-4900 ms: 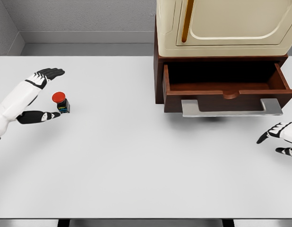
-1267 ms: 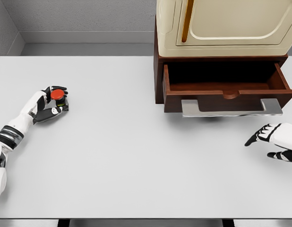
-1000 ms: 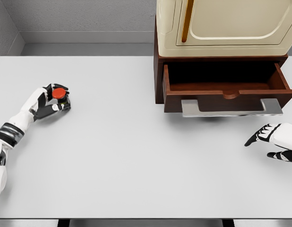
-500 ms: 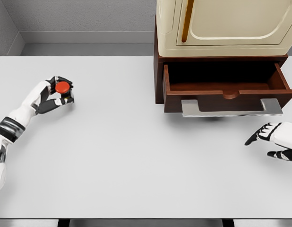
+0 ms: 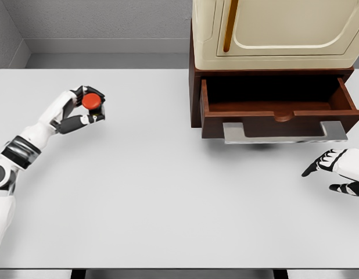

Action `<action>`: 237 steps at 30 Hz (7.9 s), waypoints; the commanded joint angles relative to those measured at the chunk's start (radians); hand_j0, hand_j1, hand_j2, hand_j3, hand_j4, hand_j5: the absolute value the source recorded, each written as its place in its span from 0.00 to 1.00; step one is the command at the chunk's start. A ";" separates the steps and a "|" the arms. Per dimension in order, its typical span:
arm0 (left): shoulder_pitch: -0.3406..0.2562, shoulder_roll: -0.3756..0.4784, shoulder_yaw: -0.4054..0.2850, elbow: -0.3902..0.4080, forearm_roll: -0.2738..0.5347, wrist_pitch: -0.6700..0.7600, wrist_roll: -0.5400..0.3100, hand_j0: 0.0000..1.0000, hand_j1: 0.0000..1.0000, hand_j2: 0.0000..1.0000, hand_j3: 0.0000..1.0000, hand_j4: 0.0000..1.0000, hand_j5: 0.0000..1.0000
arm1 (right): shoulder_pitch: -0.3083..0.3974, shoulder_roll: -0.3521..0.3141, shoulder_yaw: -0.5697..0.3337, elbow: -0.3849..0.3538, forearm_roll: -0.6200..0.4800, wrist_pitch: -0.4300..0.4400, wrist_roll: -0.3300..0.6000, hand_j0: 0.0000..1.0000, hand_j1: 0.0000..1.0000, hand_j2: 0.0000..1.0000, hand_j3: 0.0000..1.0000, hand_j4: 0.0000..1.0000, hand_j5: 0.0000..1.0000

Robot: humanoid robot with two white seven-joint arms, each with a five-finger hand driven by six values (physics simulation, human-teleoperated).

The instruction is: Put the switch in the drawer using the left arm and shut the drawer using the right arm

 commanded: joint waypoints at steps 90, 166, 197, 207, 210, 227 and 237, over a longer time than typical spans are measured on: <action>-0.334 -0.385 -0.359 -0.223 -0.821 -0.013 0.008 0.40 0.40 0.40 0.40 0.40 0.40 | 0.000 -0.006 -0.021 -0.007 -0.010 0.002 0.001 0.66 0.66 0.66 0.66 0.66 0.66; -0.238 0.054 -0.115 -0.474 -0.441 -0.293 0.006 0.82 0.82 0.82 0.82 0.82 0.82 | 0.000 -0.012 -0.014 -0.006 -0.022 0.002 -0.002 0.62 0.62 0.62 0.62 0.62 0.62; 0.147 0.187 0.207 -0.128 -0.441 -0.293 -0.106 1.00 1.00 1.00 1.00 1.00 1.00 | -0.072 0.084 -0.008 0.055 0.027 0.002 -0.001 0.62 0.62 0.62 0.62 0.62 0.62; 0.144 0.184 0.207 -0.129 -0.439 -0.293 -0.121 1.00 1.00 1.00 1.00 1.00 1.00 | -0.140 0.089 0.057 0.087 0.029 0.002 -0.001 0.62 0.62 0.62 0.62 0.62 0.62; 0.144 0.183 0.207 -0.129 -0.439 -0.293 -0.121 1.00 1.00 1.00 1.00 1.00 1.00 | -0.141 0.089 0.057 0.093 0.029 0.002 -0.001 0.62 0.62 0.62 0.62 0.62 0.62; 0.146 0.183 0.207 -0.129 -0.439 -0.293 -0.121 1.00 1.00 1.00 1.00 1.00 1.00 | -0.089 0.075 0.020 -0.010 0.045 0.002 0.002 0.65 0.65 0.65 0.65 0.65 0.65; 0.146 0.183 0.207 -0.129 -0.439 -0.293 -0.121 1.00 1.00 1.00 1.00 1.00 1.00 | -0.087 0.017 -0.009 -0.008 0.039 0.002 0.015 0.65 0.65 0.65 0.65 0.65 0.65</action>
